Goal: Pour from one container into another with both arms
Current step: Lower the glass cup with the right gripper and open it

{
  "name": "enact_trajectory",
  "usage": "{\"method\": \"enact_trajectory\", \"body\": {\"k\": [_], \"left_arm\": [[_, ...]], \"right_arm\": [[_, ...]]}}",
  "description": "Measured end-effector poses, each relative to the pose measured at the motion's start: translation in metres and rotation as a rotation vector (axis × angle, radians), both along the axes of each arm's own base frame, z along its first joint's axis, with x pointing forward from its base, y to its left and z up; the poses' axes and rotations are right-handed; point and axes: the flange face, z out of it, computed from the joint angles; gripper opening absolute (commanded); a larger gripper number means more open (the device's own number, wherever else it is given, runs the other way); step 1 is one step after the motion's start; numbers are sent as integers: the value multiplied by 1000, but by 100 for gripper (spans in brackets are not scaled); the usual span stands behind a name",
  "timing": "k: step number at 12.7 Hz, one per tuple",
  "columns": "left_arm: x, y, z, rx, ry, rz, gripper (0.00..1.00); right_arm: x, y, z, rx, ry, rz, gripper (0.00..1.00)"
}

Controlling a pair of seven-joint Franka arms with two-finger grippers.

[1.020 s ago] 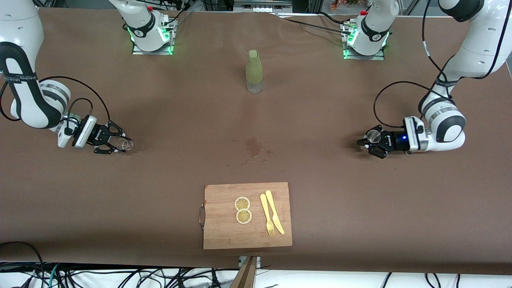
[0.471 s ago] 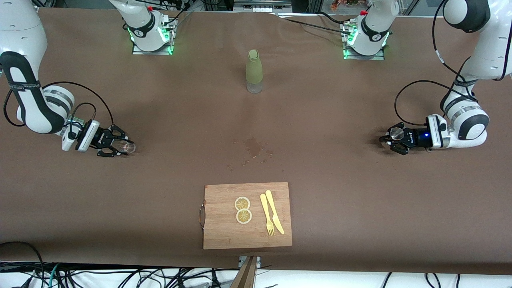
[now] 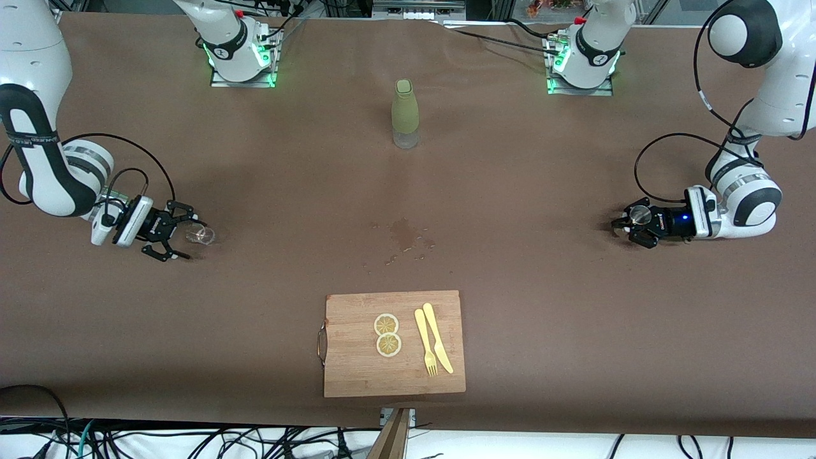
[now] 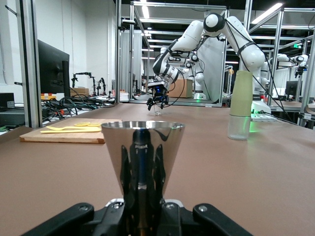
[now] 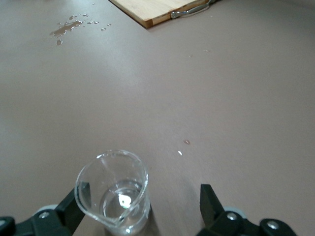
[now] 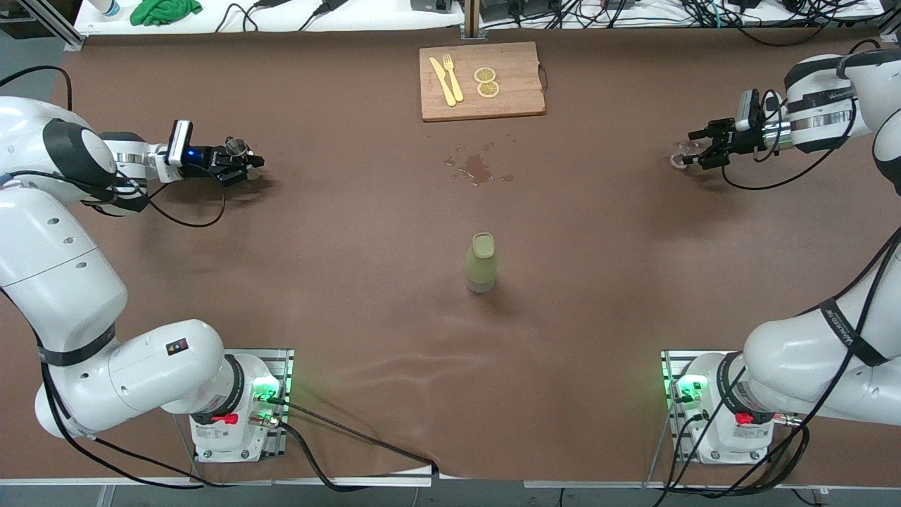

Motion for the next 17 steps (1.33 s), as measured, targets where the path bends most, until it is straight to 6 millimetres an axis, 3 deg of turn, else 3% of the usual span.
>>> {"method": "enact_trajectory", "body": {"k": [3, 7, 12, 15, 16, 17], "left_arm": [[1, 9, -4, 7, -31, 2, 0], [1, 10, -11, 5, -41, 1, 0], [-2, 8, -27, -7, -30, -3, 0], [-3, 7, -30, -19, -26, -7, 0], [-3, 7, -30, -20, -26, -7, 21], [-3, 6, -30, -21, -26, -7, 56]], "right_arm": [[-7, -29, 6, -58, 9, 19, 100], [-7, -52, 54, -135, 84, 36, 100], [-1, -49, 122, -208, 275, -104, 100], [9, -21, 168, -306, 389, -201, 100], [13, -4, 186, -351, 424, -239, 100], [17, 15, 204, -398, 455, -282, 100]]}}
